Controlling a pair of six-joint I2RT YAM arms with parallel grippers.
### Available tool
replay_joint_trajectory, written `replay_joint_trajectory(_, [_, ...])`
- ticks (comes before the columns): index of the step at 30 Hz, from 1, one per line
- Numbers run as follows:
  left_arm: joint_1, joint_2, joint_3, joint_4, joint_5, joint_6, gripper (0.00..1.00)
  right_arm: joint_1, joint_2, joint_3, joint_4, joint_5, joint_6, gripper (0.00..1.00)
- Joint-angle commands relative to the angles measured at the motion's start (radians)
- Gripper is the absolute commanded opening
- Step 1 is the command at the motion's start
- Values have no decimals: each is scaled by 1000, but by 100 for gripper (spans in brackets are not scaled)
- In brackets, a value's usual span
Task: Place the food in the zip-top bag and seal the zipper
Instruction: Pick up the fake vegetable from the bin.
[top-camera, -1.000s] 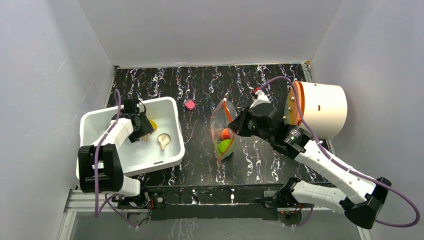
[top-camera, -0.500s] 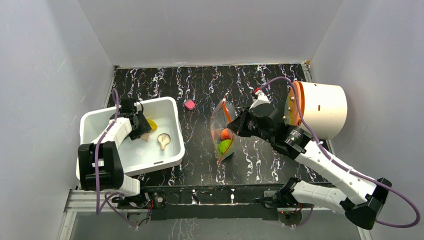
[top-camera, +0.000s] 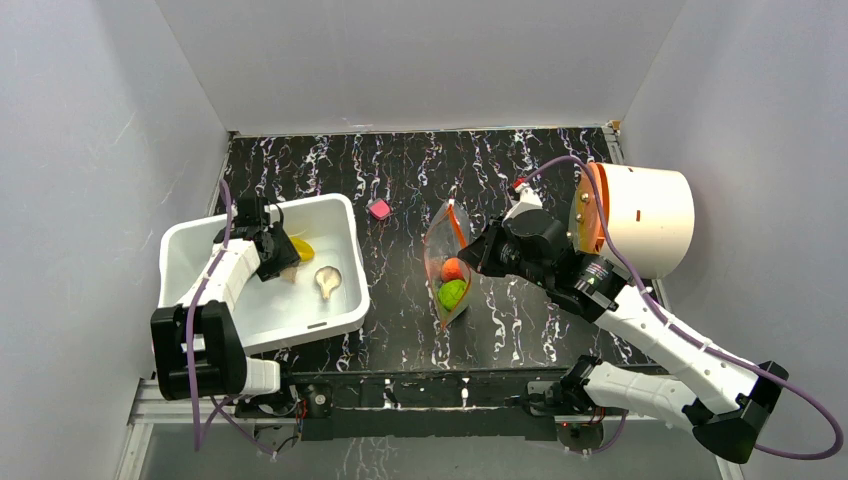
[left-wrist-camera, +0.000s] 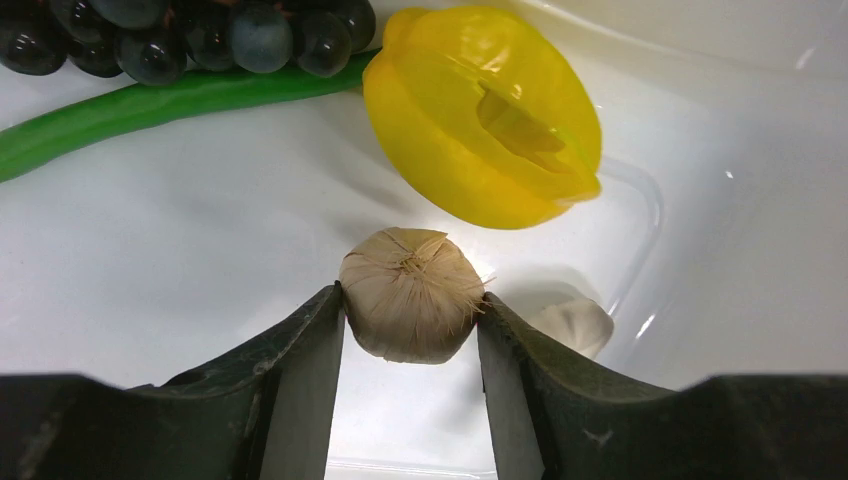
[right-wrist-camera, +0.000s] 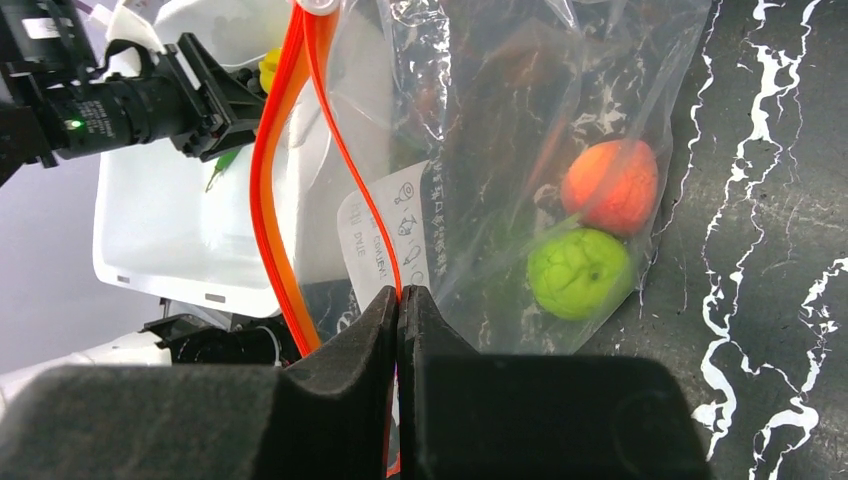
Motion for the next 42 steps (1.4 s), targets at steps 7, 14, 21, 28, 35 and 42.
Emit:
replay_joint_trajectory(7, [5,-192,77,-136,122,1,45,4,72,65,22,-10,-31,0])
replay_joint_trajectory(14, [5,-270,128,-199,218,28,44,4,91,156,-43,29,-68,0])
replay_joint_trajectory(21, [5,-294,165,-228,405,63,41,4,57,259,-204,211,-159,0])
replay_joint_trajectory(28, [5,-313,168,-242,551,71,40,4,79,308,-282,265,-222,0])
replay_joint_trajectory(35, [-5,-366,199,-224,674,6,37,4,123,203,-98,112,-162,0])
replay_joint_trajectory(42, [-22,-403,152,-203,702,-14,36,4,192,180,5,13,-107,0])
